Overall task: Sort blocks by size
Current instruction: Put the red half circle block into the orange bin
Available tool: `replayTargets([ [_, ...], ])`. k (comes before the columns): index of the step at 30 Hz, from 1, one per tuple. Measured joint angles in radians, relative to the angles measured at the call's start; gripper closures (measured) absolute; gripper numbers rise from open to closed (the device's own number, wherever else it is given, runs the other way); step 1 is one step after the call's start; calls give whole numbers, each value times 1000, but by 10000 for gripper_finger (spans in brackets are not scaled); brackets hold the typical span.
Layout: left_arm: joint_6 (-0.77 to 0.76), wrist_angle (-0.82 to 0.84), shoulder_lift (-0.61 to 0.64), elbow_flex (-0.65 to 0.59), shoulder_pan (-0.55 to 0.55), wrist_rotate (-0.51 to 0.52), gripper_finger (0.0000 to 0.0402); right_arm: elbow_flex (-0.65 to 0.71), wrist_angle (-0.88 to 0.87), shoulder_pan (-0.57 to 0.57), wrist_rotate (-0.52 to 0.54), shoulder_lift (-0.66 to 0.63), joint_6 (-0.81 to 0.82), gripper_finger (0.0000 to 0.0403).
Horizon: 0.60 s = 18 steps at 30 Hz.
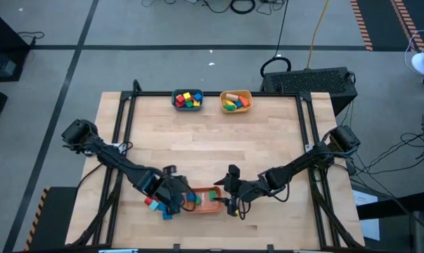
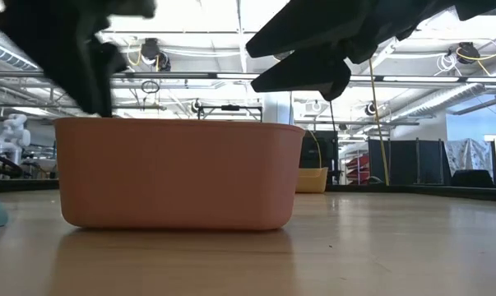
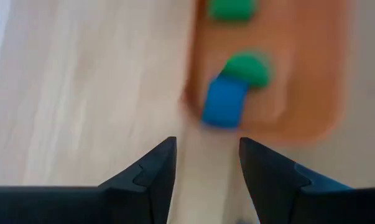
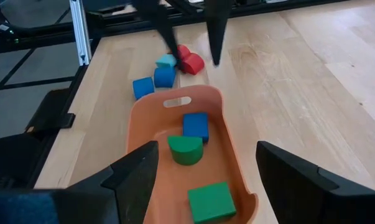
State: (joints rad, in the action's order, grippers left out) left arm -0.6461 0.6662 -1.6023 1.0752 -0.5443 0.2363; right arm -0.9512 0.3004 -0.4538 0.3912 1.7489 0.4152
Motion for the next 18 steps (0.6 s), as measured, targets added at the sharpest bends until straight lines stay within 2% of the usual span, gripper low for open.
replayTargets([
  [3,-112,141,16,0,-30,4,224,0,0,0,0,0,0,147],
  [8,-348,247,31,0,-102,28,224,0,0,0,0,0,0,147],
  [14,-596,206,30,-49,-192,32,224,0,1,0,0,0,-7,147],
  [18,-635,207,27,-84,-228,34,224,0,1,1,0,0,-8,147],
])
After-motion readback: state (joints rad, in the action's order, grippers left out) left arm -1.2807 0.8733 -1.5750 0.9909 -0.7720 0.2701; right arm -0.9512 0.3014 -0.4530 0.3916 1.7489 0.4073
